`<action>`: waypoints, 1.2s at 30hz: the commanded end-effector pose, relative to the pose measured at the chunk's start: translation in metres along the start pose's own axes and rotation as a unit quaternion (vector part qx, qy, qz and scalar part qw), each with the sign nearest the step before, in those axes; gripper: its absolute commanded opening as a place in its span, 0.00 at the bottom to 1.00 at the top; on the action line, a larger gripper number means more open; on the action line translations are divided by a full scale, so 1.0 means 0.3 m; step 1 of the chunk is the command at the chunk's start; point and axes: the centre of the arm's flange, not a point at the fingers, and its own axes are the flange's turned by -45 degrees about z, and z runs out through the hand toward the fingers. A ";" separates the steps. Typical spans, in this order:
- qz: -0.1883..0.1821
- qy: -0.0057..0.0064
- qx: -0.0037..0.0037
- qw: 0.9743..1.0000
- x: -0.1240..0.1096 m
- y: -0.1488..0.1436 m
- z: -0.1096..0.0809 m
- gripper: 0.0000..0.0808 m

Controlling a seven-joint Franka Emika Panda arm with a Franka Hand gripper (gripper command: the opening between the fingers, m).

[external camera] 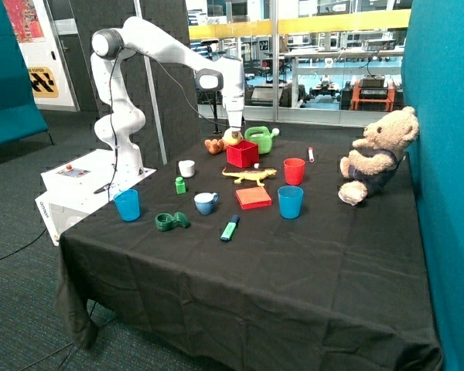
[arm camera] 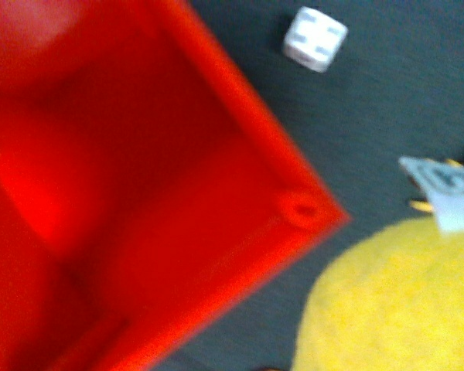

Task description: Put the ball in the red pot

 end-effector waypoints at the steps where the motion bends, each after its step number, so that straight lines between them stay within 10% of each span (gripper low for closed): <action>1: -0.041 0.000 0.001 0.999 0.057 -0.138 -0.004 0.00; 36: -0.056 0.000 0.001 0.998 0.160 -0.264 0.133 0.00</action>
